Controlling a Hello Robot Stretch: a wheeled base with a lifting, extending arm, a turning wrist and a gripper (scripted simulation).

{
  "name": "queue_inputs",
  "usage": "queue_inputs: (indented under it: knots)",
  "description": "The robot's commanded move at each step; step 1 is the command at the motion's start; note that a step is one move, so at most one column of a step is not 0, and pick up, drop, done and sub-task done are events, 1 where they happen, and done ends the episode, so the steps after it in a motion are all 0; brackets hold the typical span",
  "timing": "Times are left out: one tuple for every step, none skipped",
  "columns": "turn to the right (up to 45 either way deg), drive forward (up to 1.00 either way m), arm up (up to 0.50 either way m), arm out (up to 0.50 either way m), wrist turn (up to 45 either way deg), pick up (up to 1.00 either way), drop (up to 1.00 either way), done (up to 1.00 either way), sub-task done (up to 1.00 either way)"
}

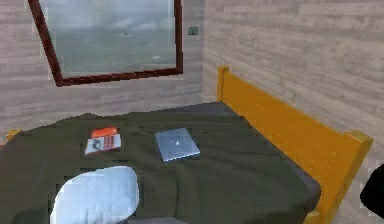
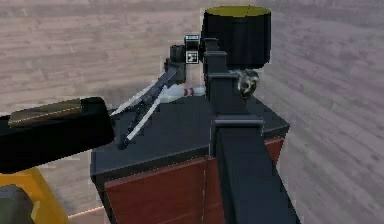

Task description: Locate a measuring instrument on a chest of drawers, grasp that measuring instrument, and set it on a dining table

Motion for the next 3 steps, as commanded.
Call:
queue_inputs:
  knots:
    - [0.0, 0.00, 0.00, -0.42, 0.0, 0.00, 0.00, 0.00, 0.00]
    - [-45.0, 0.00, 0.00, 0.00, 0.0, 0.00, 0.00, 0.00, 0.00]
    - [-45.0, 0.00, 0.00, 0.00, 0.0, 0.00, 0.00, 0.00, 0.00]
